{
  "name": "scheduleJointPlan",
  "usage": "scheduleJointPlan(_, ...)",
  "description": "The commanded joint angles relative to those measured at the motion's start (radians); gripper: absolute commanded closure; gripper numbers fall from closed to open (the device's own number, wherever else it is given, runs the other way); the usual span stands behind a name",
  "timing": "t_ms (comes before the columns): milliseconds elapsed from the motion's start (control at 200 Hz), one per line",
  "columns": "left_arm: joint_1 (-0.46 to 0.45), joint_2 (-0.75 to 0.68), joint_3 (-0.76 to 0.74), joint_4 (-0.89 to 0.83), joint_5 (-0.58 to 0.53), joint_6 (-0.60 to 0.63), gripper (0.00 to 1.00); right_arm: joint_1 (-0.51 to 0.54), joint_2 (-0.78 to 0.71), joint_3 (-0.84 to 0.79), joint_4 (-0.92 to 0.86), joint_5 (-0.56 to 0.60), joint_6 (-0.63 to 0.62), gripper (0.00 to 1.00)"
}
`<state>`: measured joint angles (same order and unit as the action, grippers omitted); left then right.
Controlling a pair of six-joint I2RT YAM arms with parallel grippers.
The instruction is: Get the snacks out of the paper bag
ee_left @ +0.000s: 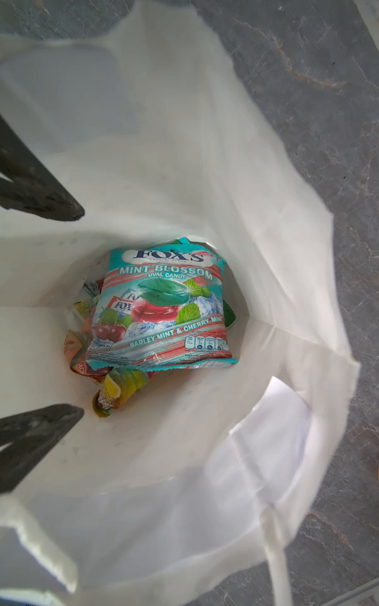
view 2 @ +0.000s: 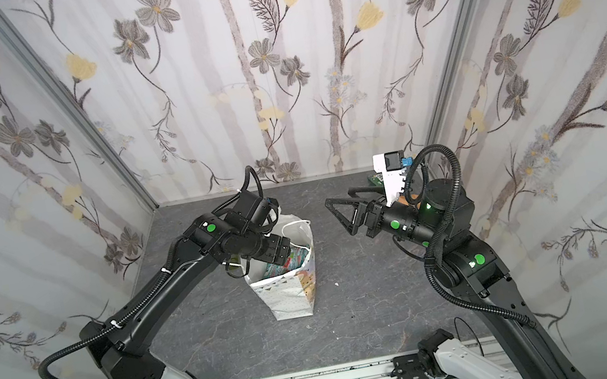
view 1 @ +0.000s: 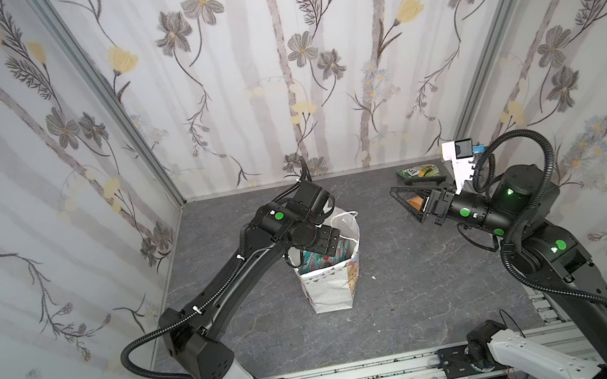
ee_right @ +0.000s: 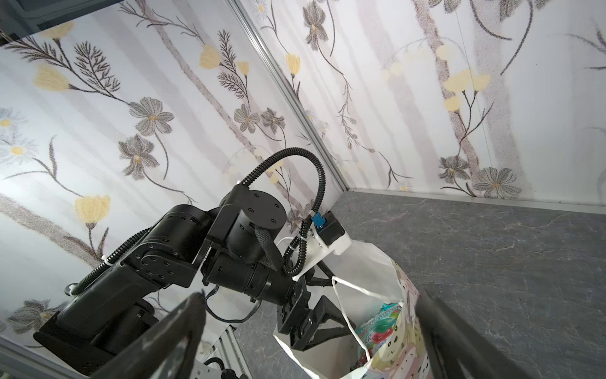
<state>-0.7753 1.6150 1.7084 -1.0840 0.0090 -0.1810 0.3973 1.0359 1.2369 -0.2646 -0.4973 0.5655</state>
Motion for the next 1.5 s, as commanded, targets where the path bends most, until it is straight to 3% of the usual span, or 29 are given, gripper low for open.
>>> scheduleJointPlan(0, 0.0, 0.009, -0.026, 0.036, 0.069, -0.008, 0.11, 0.001, 0.005, 0.002, 0.019, 0.006, 0.011, 0.0)
scheduleJointPlan(640, 0.001, 0.073, -0.247, 0.222, 0.075, -0.029, 0.12, 0.001, -0.011, -0.035, 0.061, 0.003, 0.035, 0.0)
scheduleJointPlan(819, 0.001, 0.089, -0.297, 0.262, 0.074, -0.034, 0.12, 0.002, -0.021, -0.05, -0.012, 0.063, -0.034, 0.0)
scheduleJointPlan(1034, 0.003, 0.099, -0.344, 0.308, 0.058, -0.042, 0.15, 0.004, 0.016, -0.078, -0.102, -0.027, -0.127, 0.0)
scheduleJointPlan(1129, 0.002, 0.106, -0.352, 0.315, 0.061, -0.047, 0.18, 0.041, 0.047, -0.057, -0.184, 0.025, -0.186, 0.01)
scheduleJointPlan(1299, 0.003, 0.109, -0.359, 0.32, 0.06, -0.054, 0.32, 0.101, 0.096, -0.023, -0.264, 0.126, -0.235, 0.06)
scheduleJointPlan(1494, 0.004, 0.113, -0.354, 0.303, 0.057, -0.054, 0.68, 0.119, 0.112, -0.013, -0.257, 0.143, -0.231, 0.08)
